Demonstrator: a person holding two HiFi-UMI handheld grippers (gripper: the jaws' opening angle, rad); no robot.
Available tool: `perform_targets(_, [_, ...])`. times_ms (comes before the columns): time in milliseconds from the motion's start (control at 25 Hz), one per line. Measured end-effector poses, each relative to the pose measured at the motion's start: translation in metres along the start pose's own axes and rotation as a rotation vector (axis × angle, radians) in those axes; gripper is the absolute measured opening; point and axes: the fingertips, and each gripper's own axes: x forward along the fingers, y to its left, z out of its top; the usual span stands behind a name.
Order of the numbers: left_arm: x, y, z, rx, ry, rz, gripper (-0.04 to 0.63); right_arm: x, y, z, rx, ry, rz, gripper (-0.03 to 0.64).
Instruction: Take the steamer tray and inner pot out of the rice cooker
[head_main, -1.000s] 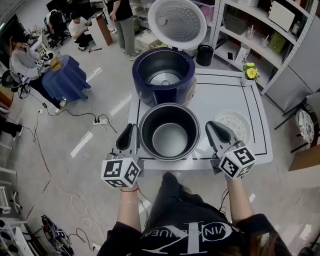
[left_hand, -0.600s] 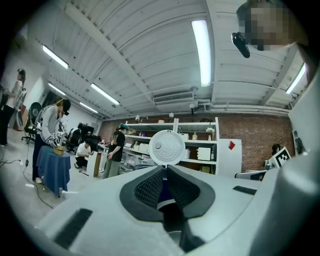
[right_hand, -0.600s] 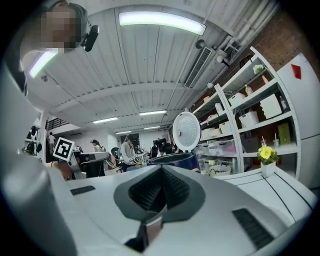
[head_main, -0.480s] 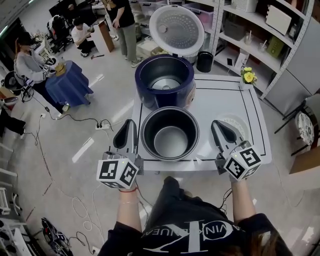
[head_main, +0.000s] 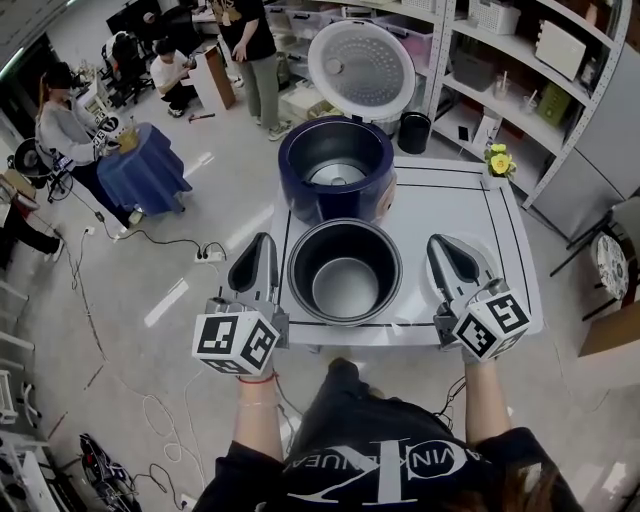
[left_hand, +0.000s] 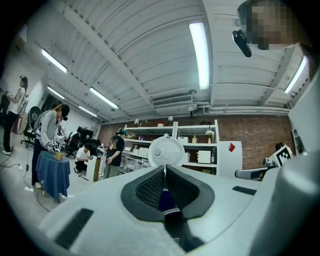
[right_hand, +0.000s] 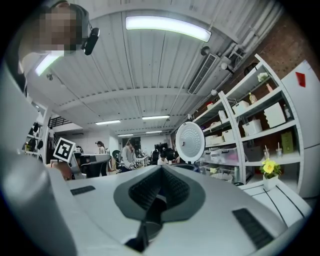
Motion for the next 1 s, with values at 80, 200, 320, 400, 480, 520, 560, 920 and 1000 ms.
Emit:
perform_targets(80, [0.001,0.000,0.002,0.005,0.001,0.002,0.020,0.002,0.001,0.003,-0.003,-0.003,0.005,0.000])
perform_targets(200, [0.001,0.000,0.006,0.007,-0.001,0.000,0.020,0.004,0.003,0.007,0.000,-0.013,0.012,-0.001])
perform_targets(320, [0.003,-0.001,0.010,0.010,0.007,-0.003,0.020,0.006,0.003,0.010,0.014,-0.017,0.007,-0.002])
perform_targets(400, [0.004,-0.001,0.010,0.020,0.018,0.000,0.020,0.008,0.002,0.011,0.015,-0.017,0.007,-0.002])
perform_targets(480, [0.006,0.000,0.011,0.038,0.026,0.007,0.018,0.011,0.001,0.011,0.014,-0.017,0.011,-0.002])
perform_targets(520, [0.007,0.001,0.011,0.049,0.028,0.009,0.018,0.012,0.001,0.011,0.016,-0.016,0.012,-0.002])
perform_targets(560, [0.008,0.001,0.012,0.057,0.030,0.010,0.018,0.013,0.001,0.011,0.017,-0.015,0.011,-0.001])
perform_targets(920, [0.011,0.002,0.009,0.066,0.038,0.011,0.018,0.018,-0.002,0.007,0.018,-0.003,0.012,-0.002])
perform_targets(1000, [0.012,0.002,0.007,0.064,0.042,0.010,0.018,0.019,-0.002,0.005,0.017,0.000,0.014,-0.002])
